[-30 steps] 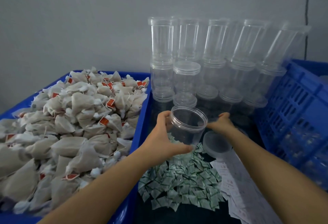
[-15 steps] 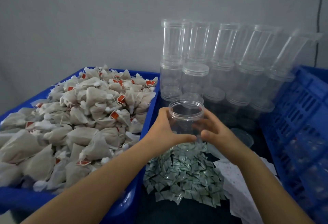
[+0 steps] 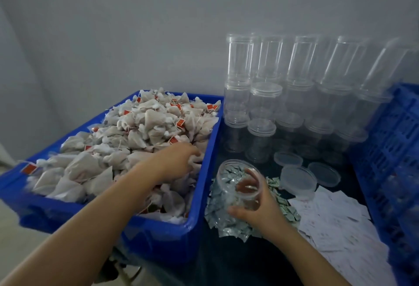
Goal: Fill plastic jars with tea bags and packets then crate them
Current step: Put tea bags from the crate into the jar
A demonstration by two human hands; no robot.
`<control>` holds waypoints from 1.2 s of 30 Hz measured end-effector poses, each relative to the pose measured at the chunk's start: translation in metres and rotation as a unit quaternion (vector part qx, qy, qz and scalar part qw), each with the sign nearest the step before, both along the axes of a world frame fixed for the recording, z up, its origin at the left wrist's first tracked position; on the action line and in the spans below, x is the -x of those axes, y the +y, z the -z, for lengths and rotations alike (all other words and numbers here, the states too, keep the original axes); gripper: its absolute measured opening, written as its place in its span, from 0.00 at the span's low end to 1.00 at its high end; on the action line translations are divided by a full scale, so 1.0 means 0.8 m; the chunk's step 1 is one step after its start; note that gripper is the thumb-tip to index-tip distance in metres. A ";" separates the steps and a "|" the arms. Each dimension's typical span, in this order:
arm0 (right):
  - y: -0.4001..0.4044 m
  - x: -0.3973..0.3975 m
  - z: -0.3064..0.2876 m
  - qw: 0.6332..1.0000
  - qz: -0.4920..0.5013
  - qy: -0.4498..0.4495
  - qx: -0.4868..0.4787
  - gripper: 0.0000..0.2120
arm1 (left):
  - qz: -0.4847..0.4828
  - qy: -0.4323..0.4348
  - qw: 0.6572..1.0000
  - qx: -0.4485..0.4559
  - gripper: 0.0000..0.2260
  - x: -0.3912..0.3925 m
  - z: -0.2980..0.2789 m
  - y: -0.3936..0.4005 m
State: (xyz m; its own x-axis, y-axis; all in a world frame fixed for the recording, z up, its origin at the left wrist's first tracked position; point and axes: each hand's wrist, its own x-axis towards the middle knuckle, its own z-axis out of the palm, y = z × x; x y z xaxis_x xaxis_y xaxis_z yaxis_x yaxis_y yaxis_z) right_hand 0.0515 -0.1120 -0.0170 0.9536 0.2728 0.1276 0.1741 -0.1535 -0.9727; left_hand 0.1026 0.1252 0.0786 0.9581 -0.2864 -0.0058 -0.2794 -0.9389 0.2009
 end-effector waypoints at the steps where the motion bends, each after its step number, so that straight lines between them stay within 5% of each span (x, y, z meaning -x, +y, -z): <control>1: 0.003 0.006 0.005 1.000 -0.004 -0.004 0.007 0.45 | -0.001 0.005 0.999 -0.038 0.17 0.000 0.011 -0.001; 11: 0.024 0.021 0.037 0.999 0.007 -0.028 0.037 0.44 | -0.070 -0.062 0.987 -0.132 0.09 -0.018 0.046 -0.015; 17: 0.025 0.025 0.049 0.999 0.009 -0.037 0.021 0.45 | -0.059 -0.153 0.985 -0.059 0.07 -0.019 0.045 -0.008; 23: 0.024 0.023 0.050 0.999 0.012 -0.024 0.022 0.46 | -0.082 -0.223 0.959 0.155 0.05 -0.006 0.016 -0.002; 30: 0.026 0.023 0.050 0.999 0.022 -0.028 0.029 0.44 | -0.007 -0.154 0.950 0.272 0.05 0.049 -0.052 -0.017; 36: 0.028 0.022 0.048 0.998 0.032 -0.054 0.024 0.46 | 0.104 -0.054 0.977 0.176 0.05 0.084 -0.049 -0.044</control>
State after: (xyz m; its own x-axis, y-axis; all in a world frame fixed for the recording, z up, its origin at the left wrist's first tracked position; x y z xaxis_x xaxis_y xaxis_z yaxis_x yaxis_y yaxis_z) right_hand 0.0340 -0.0894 -0.0557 0.9505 0.2206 0.2187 0.2657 -0.2126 -0.9403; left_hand 0.0353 0.0901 0.1181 0.8680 -0.4420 0.2263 -0.4952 -0.7376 0.4591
